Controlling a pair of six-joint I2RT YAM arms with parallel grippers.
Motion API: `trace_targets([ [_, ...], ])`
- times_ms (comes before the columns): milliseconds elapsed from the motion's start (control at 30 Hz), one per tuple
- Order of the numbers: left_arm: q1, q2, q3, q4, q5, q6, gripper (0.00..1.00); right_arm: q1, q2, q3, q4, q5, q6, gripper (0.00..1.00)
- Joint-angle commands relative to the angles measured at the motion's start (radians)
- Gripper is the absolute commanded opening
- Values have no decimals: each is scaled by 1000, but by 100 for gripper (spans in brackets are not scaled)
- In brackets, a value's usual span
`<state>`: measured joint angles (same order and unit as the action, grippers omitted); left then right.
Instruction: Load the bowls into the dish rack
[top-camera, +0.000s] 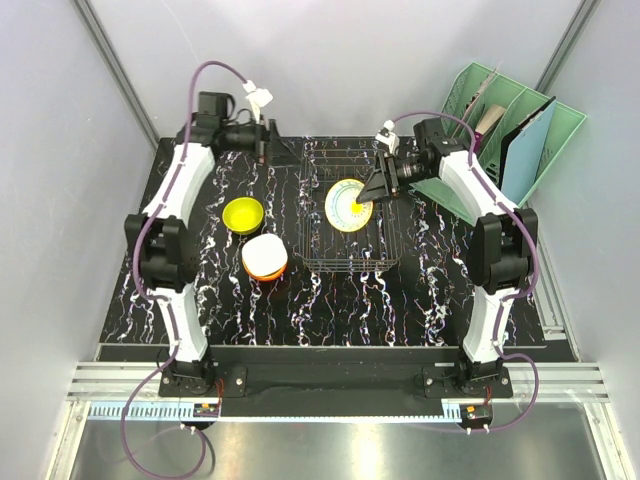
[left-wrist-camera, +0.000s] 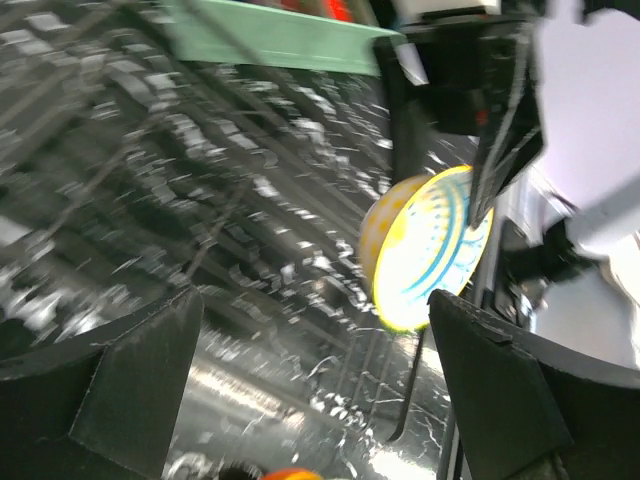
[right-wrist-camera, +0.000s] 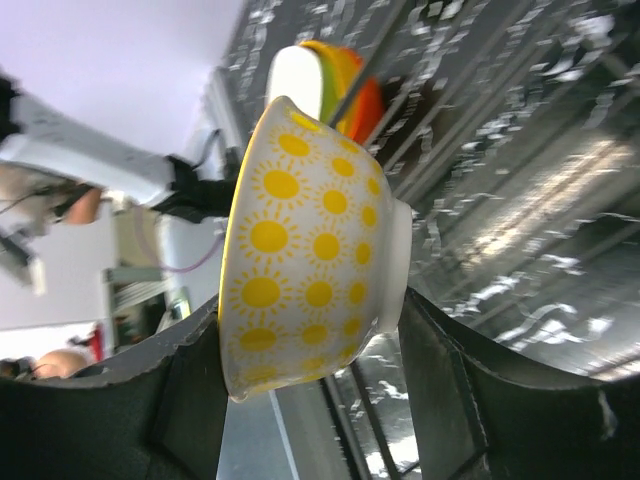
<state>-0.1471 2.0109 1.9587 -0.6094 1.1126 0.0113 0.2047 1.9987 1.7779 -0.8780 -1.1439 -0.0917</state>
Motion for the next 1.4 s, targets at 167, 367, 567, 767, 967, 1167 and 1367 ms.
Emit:
trace_targets([
  [167, 126, -144, -110, -27, -216, 65, 99, 7, -97, 97, 131, 388, 32, 0],
  [367, 144, -162, -199, -85, -356, 154, 99, 9, -124, 103, 206, 622, 21, 0],
  [567, 179, -176, -280, -89, -372, 168, 99, 9, -140, 126, 241, 745, -8, 0],
  [767, 204, -179, -337, -90, -438, 210, 99, 30, -143, 132, 300, 938, -42, 0],
  [967, 236, -159, -366, -90, -441, 217, 99, 142, -127, 80, 384, 1219, -167, 0],
  [1167, 250, -152, -373, -90, -436, 230, 99, 248, -94, 18, 502, 1440, -279, 0],
  [1367, 264, -158, -383, -92, -427, 251, 99, 295, -46, 11, 566, 1610, -304, 0],
])
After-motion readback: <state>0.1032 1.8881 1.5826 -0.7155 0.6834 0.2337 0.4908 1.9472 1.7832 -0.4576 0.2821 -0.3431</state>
